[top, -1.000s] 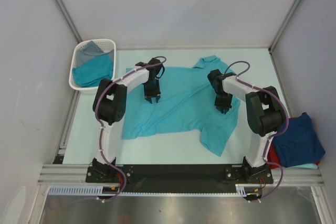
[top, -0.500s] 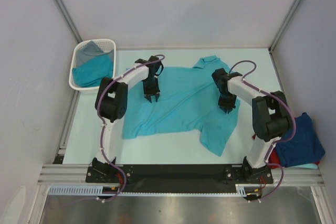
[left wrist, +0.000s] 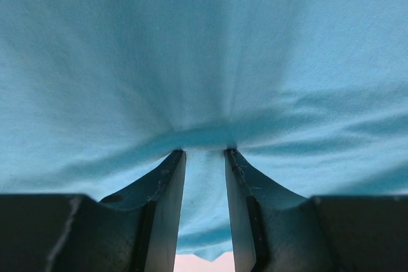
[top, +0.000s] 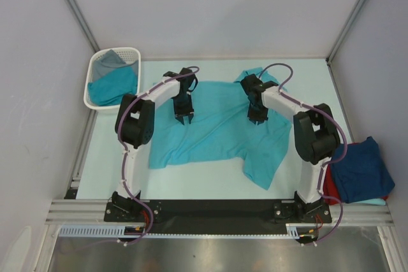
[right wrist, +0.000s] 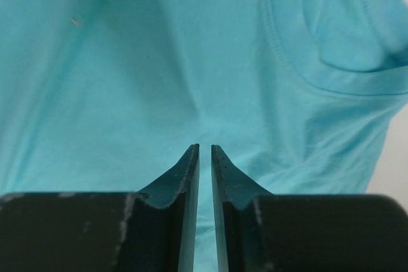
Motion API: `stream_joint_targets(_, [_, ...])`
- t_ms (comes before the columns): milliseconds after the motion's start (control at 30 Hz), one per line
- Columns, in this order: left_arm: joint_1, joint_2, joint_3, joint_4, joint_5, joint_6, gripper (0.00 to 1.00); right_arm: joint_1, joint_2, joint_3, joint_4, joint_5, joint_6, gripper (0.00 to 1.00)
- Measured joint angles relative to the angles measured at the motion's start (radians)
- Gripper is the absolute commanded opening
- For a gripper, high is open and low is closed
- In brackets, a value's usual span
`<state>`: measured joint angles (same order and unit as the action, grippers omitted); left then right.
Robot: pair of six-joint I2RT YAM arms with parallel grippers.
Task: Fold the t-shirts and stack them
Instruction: Flatten out the tshirt
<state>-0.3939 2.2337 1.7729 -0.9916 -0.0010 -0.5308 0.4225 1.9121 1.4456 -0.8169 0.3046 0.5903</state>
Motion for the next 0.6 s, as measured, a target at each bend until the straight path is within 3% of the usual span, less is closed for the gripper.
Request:
stream_joint_targets(367, [0.001,-0.005,-0.008,0.007,0.002,0.000,0.37,-0.014,0.027,-0.019,-0.003,-0.008,-0.011,0.26])
stream_joint_targets(600, [0.002,-0.005,-0.008,0.008,0.004,0.000,0.37,-0.024,0.047,-0.026,-0.016,-0.012,-0.013,0.21])
